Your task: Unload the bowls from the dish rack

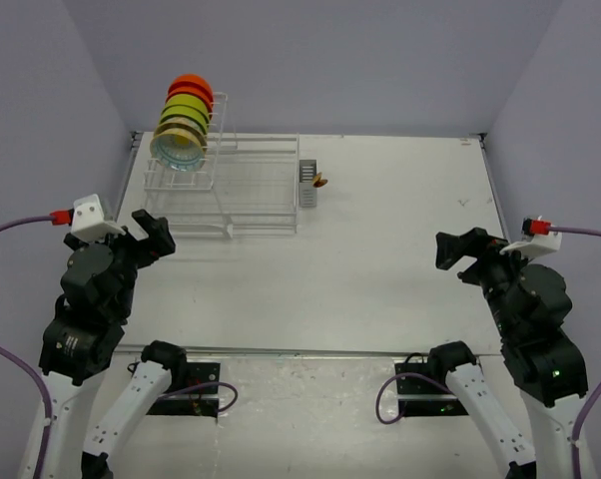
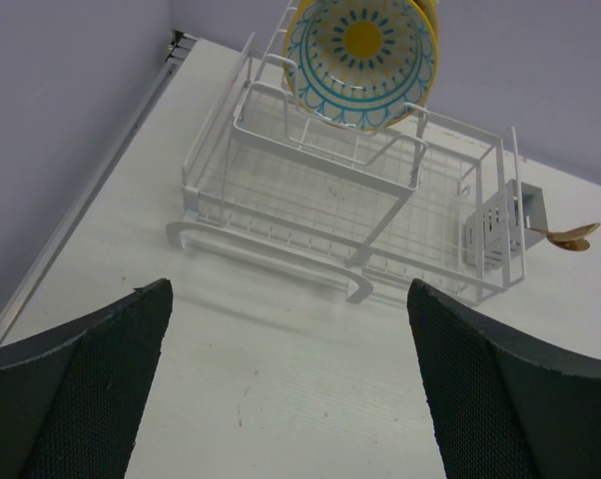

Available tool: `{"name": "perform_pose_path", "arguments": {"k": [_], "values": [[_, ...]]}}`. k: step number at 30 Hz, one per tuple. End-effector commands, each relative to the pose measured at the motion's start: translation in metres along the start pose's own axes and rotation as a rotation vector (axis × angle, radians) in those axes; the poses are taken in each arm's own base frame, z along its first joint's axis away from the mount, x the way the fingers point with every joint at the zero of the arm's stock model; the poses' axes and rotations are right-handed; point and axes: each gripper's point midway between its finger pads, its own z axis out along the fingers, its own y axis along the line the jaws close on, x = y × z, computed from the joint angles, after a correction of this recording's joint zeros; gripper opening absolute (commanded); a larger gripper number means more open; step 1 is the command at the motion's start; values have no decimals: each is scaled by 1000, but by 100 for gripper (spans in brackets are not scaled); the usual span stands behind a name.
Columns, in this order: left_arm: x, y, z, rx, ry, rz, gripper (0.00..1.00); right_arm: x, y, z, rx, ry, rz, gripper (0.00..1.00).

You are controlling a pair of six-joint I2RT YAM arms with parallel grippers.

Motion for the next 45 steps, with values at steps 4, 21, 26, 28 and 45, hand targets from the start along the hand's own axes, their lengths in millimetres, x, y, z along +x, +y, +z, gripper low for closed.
{"name": "perform_pose_path", "arguments": {"k": [4,21,26,28,45], "values": [[-33,-19,-2,52,-64,-119,100,-5,2,8,2,-34,36,99],[-62,-124,93,226,105,-760,100,10,51,6,-266,31,127,99],[-78,-119,127,196,62,-844,94,11,51,5,-276,23,131,99],[-82,-116,133,183,51,-851,90,14,50,5,-271,27,127,99],[-71,-88,194,125,12,-913,45,10,46,6,-254,-1,115,99]]}}
